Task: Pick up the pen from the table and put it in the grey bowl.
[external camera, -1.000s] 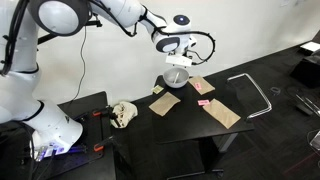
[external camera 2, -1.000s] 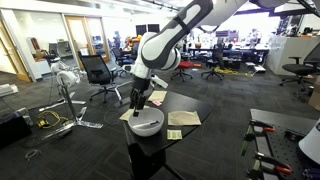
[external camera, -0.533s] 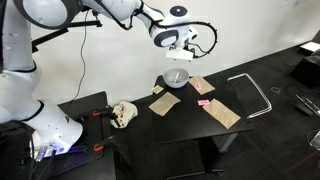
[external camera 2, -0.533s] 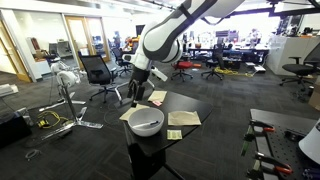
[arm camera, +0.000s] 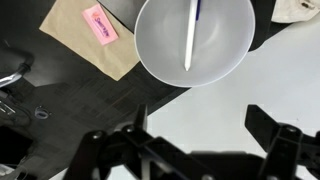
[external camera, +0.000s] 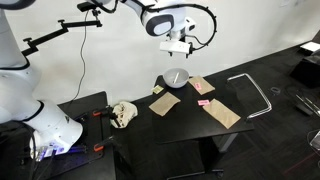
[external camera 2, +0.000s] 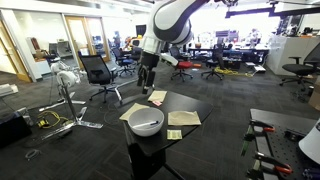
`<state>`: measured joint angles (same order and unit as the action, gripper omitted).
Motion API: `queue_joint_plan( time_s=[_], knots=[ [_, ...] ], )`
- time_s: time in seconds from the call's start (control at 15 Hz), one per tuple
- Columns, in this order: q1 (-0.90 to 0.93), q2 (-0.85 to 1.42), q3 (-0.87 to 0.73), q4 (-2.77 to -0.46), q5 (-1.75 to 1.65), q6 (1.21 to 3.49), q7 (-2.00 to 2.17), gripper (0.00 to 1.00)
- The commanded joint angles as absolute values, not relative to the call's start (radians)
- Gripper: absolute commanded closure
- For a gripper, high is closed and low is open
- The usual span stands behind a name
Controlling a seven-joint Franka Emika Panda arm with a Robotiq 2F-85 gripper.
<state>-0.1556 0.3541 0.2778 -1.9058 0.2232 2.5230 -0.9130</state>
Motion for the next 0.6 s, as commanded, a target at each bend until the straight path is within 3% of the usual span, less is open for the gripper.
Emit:
queue_joint_plan(
  time_s=[0.0,0.53],
  knots=[
    [-0.139,0.231,0.221,-1.980,0.234,2.406,-0.893,0.00],
    [-0.109,0.216,0.157,-1.978,0.233,2.366,-0.918,0.00]
  ],
)
